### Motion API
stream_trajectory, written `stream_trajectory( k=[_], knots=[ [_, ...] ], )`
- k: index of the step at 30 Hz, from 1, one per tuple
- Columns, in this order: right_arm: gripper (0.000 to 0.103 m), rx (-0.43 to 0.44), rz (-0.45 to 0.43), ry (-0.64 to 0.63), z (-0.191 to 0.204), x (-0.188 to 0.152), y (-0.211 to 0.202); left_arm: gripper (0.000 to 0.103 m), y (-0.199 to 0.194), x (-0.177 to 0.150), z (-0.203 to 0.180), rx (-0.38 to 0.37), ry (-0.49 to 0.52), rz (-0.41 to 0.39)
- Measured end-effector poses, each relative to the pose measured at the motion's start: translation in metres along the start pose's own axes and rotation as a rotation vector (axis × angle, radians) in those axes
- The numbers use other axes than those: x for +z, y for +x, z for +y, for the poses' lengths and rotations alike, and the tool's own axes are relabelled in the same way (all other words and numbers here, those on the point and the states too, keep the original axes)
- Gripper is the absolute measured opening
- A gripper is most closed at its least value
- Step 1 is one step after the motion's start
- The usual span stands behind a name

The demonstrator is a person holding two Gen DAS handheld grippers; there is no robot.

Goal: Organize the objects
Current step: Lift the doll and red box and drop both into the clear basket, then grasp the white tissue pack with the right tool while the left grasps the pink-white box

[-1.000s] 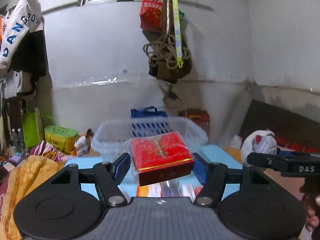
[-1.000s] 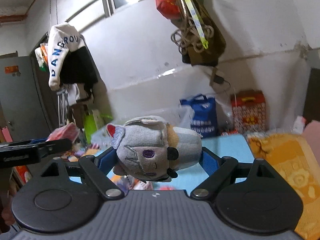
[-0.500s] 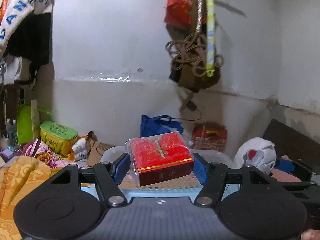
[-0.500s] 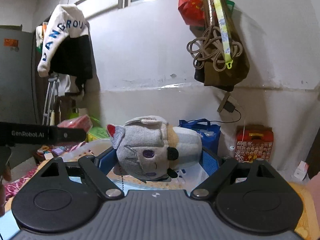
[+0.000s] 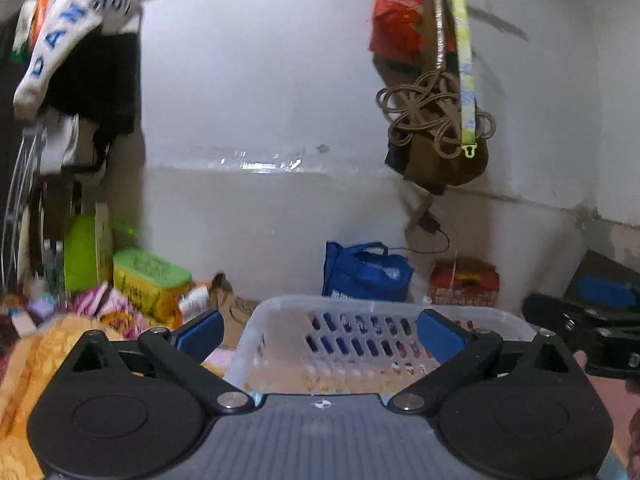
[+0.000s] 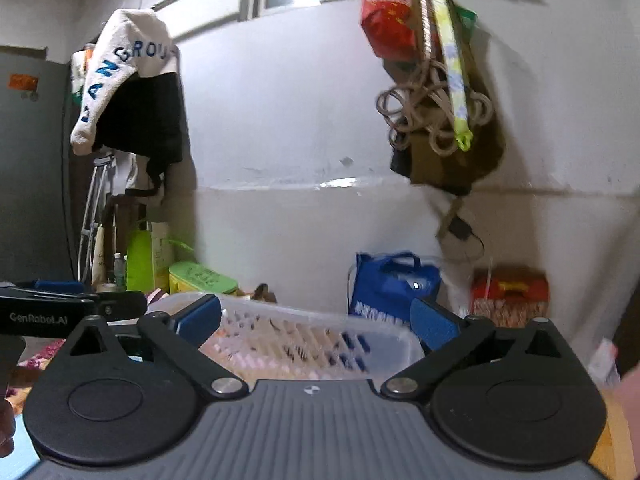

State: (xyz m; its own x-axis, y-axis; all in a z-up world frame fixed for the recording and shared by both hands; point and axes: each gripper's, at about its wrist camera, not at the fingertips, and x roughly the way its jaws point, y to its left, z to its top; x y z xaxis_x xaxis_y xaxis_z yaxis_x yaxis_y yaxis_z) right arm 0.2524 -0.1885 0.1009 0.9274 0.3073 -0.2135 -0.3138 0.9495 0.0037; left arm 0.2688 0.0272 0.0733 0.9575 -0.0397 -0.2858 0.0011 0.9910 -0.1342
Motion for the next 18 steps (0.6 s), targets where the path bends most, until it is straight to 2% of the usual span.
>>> stream_trajectory(
  k=[3, 5, 7, 9, 10, 11, 13, 16, 18],
  knots=[
    [0.103, 0.028, 0.039, 0.092, 0.002, -0.01, -0.035, 0.103, -0.022, -0.005, 0.004, -0.032, 0.014, 0.048],
    [0.103, 0.067, 0.089, 0.182, -0.001, -0.03, -0.063, 0.103, -0.044, -0.019, 0.007, -0.048, -0.002, 0.059],
    [0.103, 0.06, 0.126, 0.274, 0.0, -0.057, -0.089, 0.103, -0.058, -0.036, 0.008, -0.05, -0.022, 0.095],
    [0.103, 0.058, 0.219, 0.282, 0.001, -0.071, -0.094, 0.102, -0.069, -0.057, 0.008, -0.046, -0.044, 0.16],
    [0.103, 0.053, 0.272, 0.278, 0.003, -0.08, -0.099, 0.098, -0.071, -0.063, 0.007, -0.055, -0.035, 0.186],
    [0.101, 0.054, 0.291, 0.286, 0.003, -0.086, -0.104, 0.096, -0.075, -0.069, 0.006, -0.063, -0.027, 0.209],
    [0.097, 0.073, 0.306, 0.297, 0.0, -0.093, -0.117, 0.093, -0.084, -0.078, 0.004, -0.078, -0.008, 0.244],
    [0.088, 0.048, 0.286, 0.283, -0.001, -0.091, -0.13, 0.093, -0.099, -0.09, 0.001, -0.111, 0.04, 0.261],
    [0.078, 0.05, 0.281, 0.288, -0.001, -0.089, -0.128, 0.091, -0.106, -0.099, -0.007, -0.122, 0.089, 0.279]
  ],
)
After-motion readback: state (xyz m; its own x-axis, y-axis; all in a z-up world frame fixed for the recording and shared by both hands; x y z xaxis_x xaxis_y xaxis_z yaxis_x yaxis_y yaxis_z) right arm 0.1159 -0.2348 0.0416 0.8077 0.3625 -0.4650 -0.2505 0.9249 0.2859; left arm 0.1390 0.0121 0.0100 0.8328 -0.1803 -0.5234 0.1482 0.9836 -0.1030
